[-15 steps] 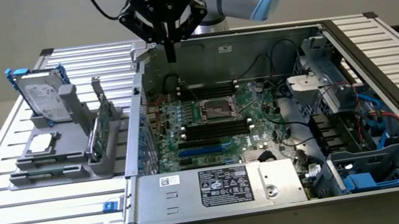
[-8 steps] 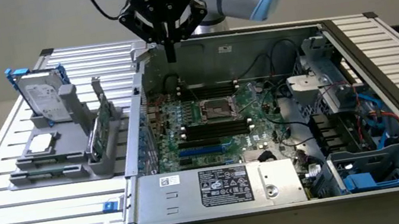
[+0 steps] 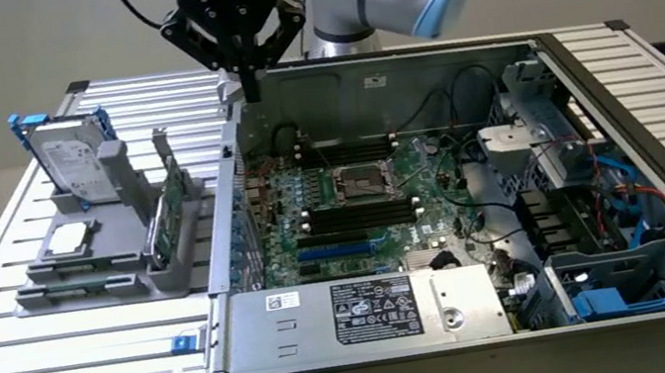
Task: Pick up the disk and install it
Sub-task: 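Reach for the disk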
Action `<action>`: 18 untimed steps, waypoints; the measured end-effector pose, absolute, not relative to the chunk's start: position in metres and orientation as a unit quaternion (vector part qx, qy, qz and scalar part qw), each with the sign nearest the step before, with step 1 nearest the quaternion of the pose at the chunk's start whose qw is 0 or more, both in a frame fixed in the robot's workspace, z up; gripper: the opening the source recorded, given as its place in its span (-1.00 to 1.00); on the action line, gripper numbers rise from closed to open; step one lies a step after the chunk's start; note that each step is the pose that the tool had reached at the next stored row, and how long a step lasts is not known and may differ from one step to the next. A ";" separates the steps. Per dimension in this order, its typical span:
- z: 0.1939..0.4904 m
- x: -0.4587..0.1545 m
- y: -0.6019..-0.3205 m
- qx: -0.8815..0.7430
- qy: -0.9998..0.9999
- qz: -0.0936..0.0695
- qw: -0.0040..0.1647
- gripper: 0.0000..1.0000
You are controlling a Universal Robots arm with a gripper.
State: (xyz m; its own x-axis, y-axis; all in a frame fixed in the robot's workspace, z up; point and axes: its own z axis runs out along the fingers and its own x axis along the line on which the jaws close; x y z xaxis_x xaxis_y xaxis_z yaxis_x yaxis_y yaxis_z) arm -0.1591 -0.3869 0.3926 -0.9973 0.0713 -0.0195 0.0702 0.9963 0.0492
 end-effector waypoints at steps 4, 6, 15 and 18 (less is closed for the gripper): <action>0.393 -0.177 -0.380 0.035 0.999 0.024 0.011 -0.79; 0.393 -0.186 -0.376 0.035 0.999 0.024 0.011 -0.79; 0.392 -0.225 -0.357 0.035 0.999 0.024 0.011 -0.79; 0.392 -0.238 -0.350 0.035 0.999 0.024 0.011 -0.79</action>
State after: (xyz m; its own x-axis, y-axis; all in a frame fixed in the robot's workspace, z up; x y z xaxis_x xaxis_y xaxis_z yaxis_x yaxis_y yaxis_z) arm -0.2377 -0.3503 0.3924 -0.9973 0.0712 -0.0200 0.0701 0.9963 0.0492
